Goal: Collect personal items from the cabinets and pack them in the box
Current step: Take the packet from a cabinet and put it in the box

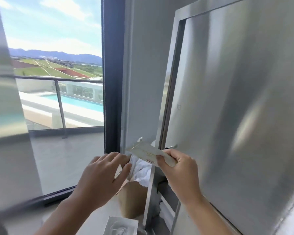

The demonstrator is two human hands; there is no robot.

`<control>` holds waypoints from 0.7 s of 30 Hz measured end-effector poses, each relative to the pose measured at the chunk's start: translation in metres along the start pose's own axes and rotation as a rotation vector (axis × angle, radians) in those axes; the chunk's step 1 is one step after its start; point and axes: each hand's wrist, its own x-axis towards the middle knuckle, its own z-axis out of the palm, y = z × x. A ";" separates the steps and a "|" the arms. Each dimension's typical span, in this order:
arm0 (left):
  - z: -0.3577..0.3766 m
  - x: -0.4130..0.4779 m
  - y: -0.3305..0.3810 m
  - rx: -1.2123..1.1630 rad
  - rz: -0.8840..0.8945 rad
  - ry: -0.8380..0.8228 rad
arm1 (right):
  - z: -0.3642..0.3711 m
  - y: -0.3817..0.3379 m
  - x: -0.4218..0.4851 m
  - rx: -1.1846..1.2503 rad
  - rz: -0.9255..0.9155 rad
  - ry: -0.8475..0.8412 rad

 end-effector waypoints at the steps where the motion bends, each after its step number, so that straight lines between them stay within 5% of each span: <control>1: 0.005 0.002 -0.012 0.015 -0.013 -0.003 | 0.014 0.004 0.006 0.011 -0.003 -0.011; 14: 0.090 0.054 -0.114 0.277 -0.238 -0.098 | 0.177 0.096 0.087 0.218 0.022 -0.218; 21: 0.136 0.072 -0.172 0.226 -0.367 -0.195 | 0.253 0.129 0.117 0.266 0.102 -0.324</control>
